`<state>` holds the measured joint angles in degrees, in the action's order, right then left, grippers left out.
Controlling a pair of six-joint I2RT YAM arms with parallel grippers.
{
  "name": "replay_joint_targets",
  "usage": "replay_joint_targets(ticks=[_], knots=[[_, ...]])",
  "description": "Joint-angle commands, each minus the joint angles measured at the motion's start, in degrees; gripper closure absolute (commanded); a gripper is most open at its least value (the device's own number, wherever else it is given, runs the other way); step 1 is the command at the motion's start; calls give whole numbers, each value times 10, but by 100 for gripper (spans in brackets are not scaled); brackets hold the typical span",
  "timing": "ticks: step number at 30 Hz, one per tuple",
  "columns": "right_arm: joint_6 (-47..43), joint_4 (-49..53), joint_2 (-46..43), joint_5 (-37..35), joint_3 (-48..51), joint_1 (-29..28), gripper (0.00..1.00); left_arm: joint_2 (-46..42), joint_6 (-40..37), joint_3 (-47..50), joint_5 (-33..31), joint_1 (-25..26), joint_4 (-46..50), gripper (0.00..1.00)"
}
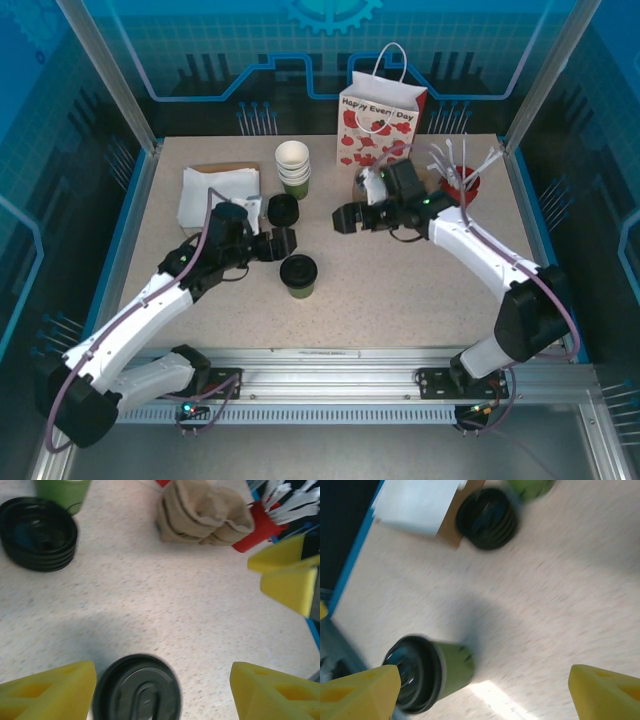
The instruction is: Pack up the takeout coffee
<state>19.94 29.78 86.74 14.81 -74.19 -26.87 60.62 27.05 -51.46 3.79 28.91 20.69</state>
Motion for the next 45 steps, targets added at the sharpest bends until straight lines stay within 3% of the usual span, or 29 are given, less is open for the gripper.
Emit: replay_joint_targets(ticks=[1, 8, 23, 45], knots=[[-92, 66, 10, -169, -46, 16, 12, 44, 2, -49, 27, 21, -36, 27], [-126, 92, 134, -257, -167, 47, 24, 89, -9, -102, 17, 32, -31, 28], [-132, 134, 314, -255, -306, 112, 32, 112, -33, -124, 9, 35, -19, 28], [-122, 140, 364, -234, -338, 147, 35, 112, -32, -112, 9, 35, -18, 28]])
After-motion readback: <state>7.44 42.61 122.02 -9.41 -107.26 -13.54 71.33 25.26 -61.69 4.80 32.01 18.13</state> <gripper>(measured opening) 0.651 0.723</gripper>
